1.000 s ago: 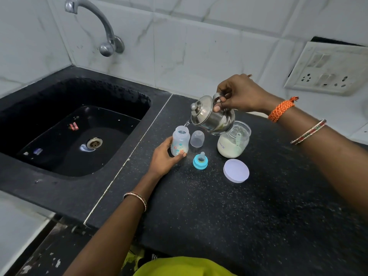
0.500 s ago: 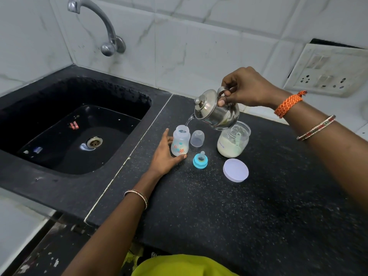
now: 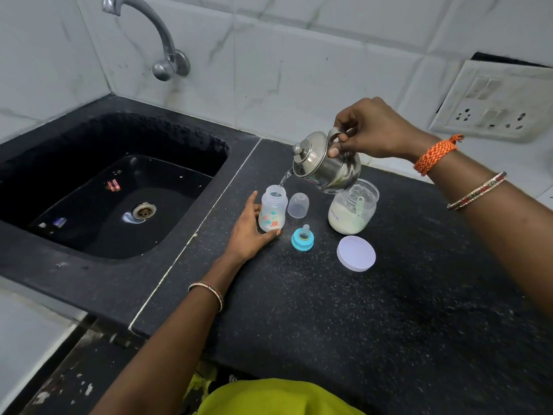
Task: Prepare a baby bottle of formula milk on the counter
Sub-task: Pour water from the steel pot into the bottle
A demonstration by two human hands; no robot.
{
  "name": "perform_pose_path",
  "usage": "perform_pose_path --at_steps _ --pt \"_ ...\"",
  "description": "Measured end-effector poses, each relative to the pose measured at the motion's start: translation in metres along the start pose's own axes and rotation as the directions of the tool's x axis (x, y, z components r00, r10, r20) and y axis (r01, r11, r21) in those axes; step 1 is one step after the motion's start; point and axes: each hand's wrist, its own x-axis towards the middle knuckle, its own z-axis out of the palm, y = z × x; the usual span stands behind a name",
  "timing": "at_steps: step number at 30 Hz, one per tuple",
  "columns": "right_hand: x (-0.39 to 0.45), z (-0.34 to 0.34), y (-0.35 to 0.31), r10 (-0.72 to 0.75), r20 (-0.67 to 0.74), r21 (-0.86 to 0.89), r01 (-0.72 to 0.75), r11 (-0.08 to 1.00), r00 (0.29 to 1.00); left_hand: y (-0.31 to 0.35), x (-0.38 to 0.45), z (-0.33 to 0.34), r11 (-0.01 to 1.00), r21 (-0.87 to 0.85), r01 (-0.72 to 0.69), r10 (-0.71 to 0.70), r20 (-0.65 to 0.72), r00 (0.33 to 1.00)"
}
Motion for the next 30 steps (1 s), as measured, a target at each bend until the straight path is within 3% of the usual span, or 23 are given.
perform_pose_path --at_steps 30 --pt "0.0017 0.0065 0.0017 -0.003 0.004 -0.016 0.003 1.000 1.000 0.0057 -0.0025 -0.0008 1.000 0.013 0.007 -0.007 -0.012 1.000"
